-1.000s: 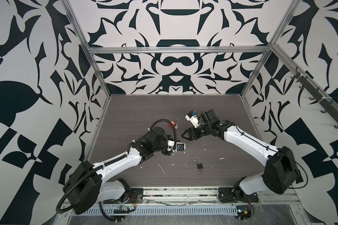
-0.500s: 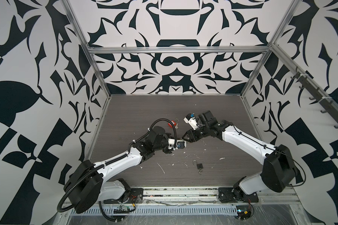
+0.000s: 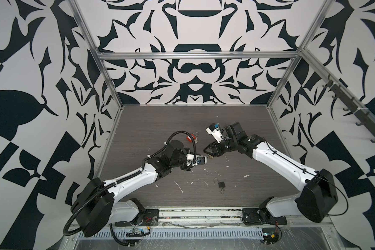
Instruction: Lock with the key
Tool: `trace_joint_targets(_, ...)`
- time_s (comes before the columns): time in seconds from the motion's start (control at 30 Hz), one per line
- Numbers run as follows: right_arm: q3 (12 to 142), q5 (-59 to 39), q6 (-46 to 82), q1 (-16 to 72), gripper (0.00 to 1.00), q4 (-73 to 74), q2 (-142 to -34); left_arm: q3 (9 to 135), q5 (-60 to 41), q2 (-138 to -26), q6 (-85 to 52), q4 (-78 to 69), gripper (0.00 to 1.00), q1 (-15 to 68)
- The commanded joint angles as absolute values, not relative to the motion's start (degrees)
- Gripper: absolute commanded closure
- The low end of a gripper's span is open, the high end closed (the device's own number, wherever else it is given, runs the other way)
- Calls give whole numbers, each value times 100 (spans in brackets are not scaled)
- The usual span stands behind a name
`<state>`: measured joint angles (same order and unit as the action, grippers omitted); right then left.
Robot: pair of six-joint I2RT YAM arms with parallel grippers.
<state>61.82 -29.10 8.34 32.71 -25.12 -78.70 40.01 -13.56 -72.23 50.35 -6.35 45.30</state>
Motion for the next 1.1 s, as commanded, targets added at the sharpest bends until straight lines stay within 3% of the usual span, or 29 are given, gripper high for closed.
trace_joint_targets(0.0,5986,-3564,572,3283,51,-2281,-7462,4331,-1589,-7233,4730,-301,100,4544)
trace_joint_targets(0.37,5967,-3759,398,3448,66,-2394,-7583,4650,-1691,-7260,4587,186,100,4535)
trace_joint_targets(0.7,6077,-3577,358,3467,74,-2362,-7678,4680,-1734,-7259,4627,363,100,4535)
trace_joint_targets(0.93,6108,-3579,409,3476,87,-2346,-7767,4728,-1728,-7259,4632,354,100,4535)
trace_joint_targets(1.07,6105,-3586,426,3478,88,-2333,-7789,4737,-1747,-7259,4632,327,100,4535)
